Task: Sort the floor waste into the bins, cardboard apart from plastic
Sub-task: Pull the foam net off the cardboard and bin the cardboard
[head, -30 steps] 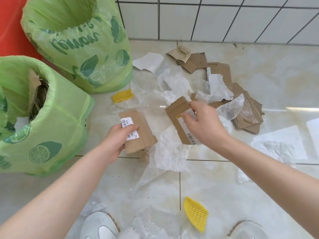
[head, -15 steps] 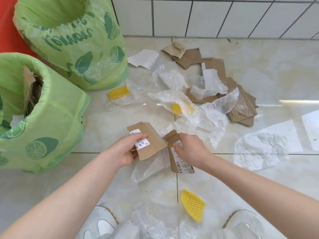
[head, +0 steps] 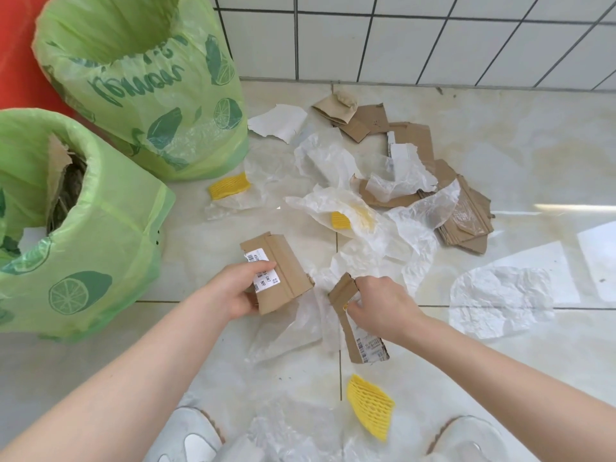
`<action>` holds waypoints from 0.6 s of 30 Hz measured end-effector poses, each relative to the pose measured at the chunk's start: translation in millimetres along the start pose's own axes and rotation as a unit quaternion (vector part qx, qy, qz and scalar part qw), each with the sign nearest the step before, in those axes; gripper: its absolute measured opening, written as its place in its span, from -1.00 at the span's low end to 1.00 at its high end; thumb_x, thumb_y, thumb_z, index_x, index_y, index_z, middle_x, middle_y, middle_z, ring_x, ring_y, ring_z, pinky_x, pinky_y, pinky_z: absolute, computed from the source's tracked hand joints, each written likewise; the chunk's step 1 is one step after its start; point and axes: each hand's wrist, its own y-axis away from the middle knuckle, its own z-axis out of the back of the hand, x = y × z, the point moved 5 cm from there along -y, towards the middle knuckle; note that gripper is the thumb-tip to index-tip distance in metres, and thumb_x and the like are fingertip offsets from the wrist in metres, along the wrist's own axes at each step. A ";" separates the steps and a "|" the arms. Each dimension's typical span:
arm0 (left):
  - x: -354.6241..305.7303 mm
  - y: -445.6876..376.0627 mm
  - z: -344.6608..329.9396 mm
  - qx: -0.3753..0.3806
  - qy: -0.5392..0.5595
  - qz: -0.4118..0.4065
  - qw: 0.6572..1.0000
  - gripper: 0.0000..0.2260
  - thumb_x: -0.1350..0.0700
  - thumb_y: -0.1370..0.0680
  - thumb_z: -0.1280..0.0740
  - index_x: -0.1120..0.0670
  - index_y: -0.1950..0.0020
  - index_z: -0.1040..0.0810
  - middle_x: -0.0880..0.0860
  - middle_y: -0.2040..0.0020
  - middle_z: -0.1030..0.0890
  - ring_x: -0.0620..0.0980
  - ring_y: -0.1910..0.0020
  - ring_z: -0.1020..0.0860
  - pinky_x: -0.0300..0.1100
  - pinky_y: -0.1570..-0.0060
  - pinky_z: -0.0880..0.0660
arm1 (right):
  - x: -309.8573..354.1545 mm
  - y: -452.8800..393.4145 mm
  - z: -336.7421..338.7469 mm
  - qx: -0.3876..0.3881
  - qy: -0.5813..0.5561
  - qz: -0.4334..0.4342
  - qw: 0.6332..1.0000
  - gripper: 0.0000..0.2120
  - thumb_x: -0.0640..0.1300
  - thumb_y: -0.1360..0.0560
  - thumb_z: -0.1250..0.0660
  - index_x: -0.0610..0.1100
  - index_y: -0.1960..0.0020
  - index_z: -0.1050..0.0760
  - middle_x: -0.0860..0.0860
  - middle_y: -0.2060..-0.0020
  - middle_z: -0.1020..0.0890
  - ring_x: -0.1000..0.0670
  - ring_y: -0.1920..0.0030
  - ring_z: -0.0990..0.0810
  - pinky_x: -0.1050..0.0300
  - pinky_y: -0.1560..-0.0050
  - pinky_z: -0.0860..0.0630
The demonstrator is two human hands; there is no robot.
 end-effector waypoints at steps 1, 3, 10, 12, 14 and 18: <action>1.2 -0.6 -3.3 0.003 0.003 0.001 1.000 -0.94 0.20 -0.52 -0.36 0.12 0.02 -0.55 0.07 0.22 -0.65 0.06 0.22 -0.60 -0.03 0.22 -0.53 | 0.9 0.2 -1.4 0.004 -0.001 0.002 1.000 -0.85 -0.13 -0.47 -0.12 -0.18 0.06 -0.41 -0.01 0.36 -0.40 -0.15 0.25 -0.46 0.12 0.42 -0.30; 3.9 -0.4 -11.1 0.015 -0.023 -0.010 1.000 -0.89 0.20 -0.51 -0.38 0.14 -0.03 -0.56 0.07 0.22 -0.66 0.04 0.23 -0.60 -0.07 0.25 -0.53 | 3.8 -0.3 -5.0 0.009 -0.003 0.003 1.000 -0.87 -0.15 -0.47 -0.12 -0.18 0.07 -0.39 -0.04 0.33 -0.42 -0.17 0.23 -0.47 0.10 0.37 -0.33; -19.6 -3.9 -1.9 -0.094 -0.089 -0.163 0.978 -0.87 0.20 -0.44 -0.46 0.15 0.03 -0.64 0.12 0.11 -0.68 0.03 0.18 -0.64 -0.16 0.11 -0.53 | 7.9 0.6 -8.2 -0.003 0.023 0.022 0.999 -0.94 -0.15 -0.48 -0.12 -0.15 0.13 -0.30 -0.05 0.31 -0.38 -0.19 0.23 -0.42 0.09 0.31 -0.32; -35.4 -4.4 14.3 -0.131 -0.054 -0.198 0.970 -0.85 0.20 -0.45 -0.45 0.15 -0.01 -0.63 0.11 0.11 -0.68 0.02 0.19 -0.64 -0.14 0.09 -0.53 | 5.8 2.0 -6.9 -0.004 0.031 0.023 0.999 -0.93 -0.14 -0.49 -0.12 -0.15 0.13 -0.30 -0.01 0.36 -0.33 -0.18 0.23 -0.42 0.09 0.39 -0.27; -47.7 -4.0 27.8 -0.143 -0.019 -0.215 0.966 -0.82 0.19 -0.47 -0.42 0.15 -0.07 -0.61 0.09 0.12 -0.66 0.01 0.21 -0.62 -0.12 0.11 -0.55 | 4.8 3.1 -3.5 -0.003 0.030 0.017 0.999 -0.89 -0.12 -0.50 -0.11 -0.16 0.12 -0.33 0.01 0.37 -0.35 -0.17 0.24 -0.45 0.12 0.43 -0.25; -59.9 -1.5 38.6 -0.132 0.013 -0.223 0.966 -0.91 0.16 -0.51 -0.38 0.09 -0.01 -0.59 0.08 0.12 -0.64 0.03 0.21 -0.61 -0.03 0.10 -0.56 | 1.4 6.1 15.1 -0.008 -0.048 -0.012 0.999 -0.78 -0.02 -0.46 -0.14 -0.12 0.09 -0.48 -0.03 0.28 -0.55 -0.13 0.23 -0.57 0.13 0.36 -0.40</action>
